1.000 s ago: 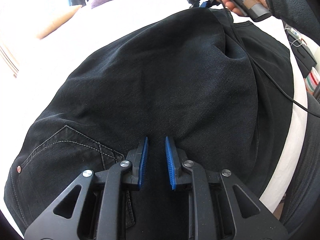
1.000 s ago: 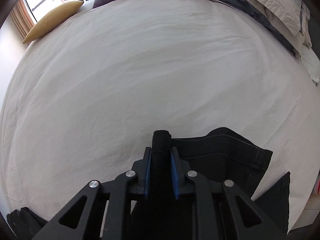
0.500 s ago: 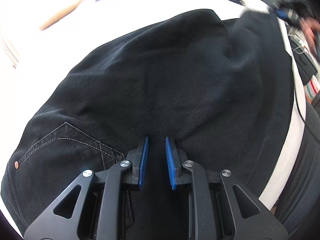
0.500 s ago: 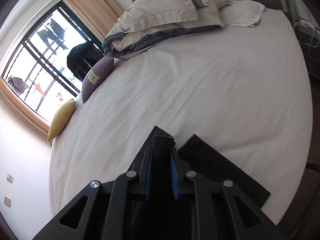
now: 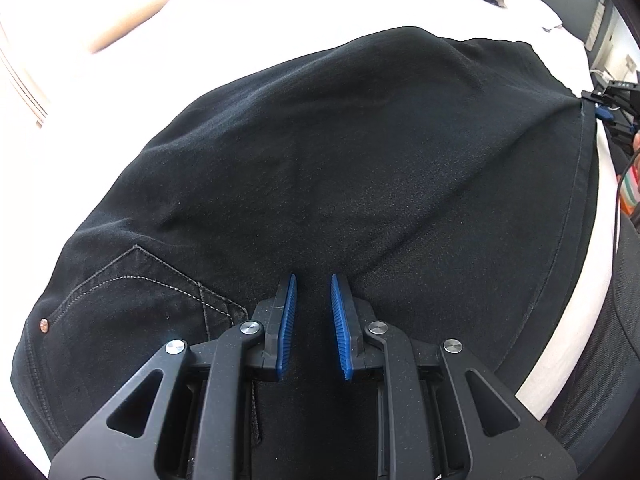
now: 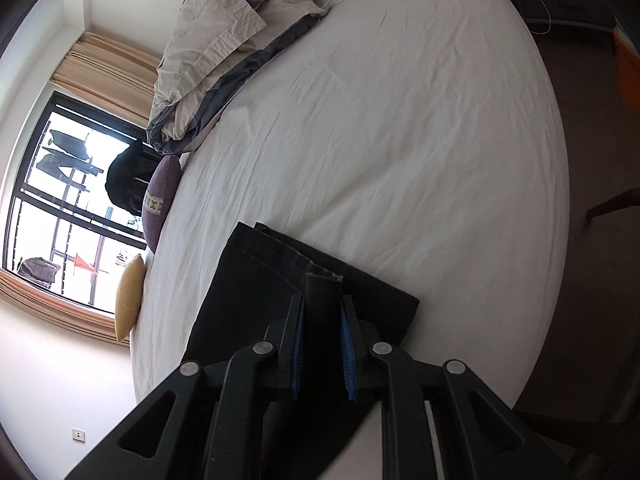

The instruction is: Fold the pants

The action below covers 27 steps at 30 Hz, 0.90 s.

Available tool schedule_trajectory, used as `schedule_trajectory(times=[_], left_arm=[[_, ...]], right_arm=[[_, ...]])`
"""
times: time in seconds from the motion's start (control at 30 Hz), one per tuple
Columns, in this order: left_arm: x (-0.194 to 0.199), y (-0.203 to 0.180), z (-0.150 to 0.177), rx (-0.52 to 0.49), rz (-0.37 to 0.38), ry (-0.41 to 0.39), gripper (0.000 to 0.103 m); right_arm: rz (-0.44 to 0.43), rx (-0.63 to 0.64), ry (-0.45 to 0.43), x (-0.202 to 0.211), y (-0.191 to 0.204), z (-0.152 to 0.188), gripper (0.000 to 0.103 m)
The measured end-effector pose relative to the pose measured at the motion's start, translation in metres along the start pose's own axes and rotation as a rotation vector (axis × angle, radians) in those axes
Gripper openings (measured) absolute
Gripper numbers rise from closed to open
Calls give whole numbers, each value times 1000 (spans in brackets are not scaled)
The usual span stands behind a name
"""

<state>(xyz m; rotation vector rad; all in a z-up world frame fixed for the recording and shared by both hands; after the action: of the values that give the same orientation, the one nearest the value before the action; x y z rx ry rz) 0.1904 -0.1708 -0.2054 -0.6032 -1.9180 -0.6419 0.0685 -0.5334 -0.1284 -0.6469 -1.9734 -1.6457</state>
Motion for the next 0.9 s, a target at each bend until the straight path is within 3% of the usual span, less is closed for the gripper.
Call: schedule_trajectory(times=[0.2, 0.23, 0.4, 0.5, 0.63, 0.7, 0.8, 0.87, 0.9], left_arm=[[1, -2, -9, 0, -29, 3, 18], [1, -2, -10, 3, -27, 3, 18], [0, -4, -8, -9, -36, -8, 18], [3, -8, -4, -25, -60, -11, 18], [4, -8, -2, -11, -46, -20, 18], [3, -8, -1, -5, -46, -23, 18], [4, -9, 2, 0, -54, -27, 18], [5, -6, 4, 0, -55, -27, 18], [6, -5, 5, 3, -50, -26, 18]], right_arm=[[-8, -50, 14, 3, -17, 0, 17], [3, -61, 1, 5, -22, -2, 5], [21, -70, 10, 8, -33, -7, 5], [100, 2, -26, 16, -16, -7, 5], [224, 75, -167, 46, 1, -21, 10], [206, 138, -189, 58, 18, -21, 10], [126, 235, -43, 46, 48, 0, 10], [147, 231, 47, 33, 52, 19, 30], [154, 202, 66, 32, 47, 25, 31]])
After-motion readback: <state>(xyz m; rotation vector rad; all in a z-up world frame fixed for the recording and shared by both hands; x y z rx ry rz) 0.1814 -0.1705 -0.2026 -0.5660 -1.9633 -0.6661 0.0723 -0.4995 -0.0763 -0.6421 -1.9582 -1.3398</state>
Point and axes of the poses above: each gripper's, at about its wrist camera, not at the fingertips, and x roughly against the way its jaws point, y to its left, z to its underside, the point moved 3 cm from there along -x, roughly the way its jaws point, and after that the axes turned 12 degrees about -x, right-handed, at the moved point
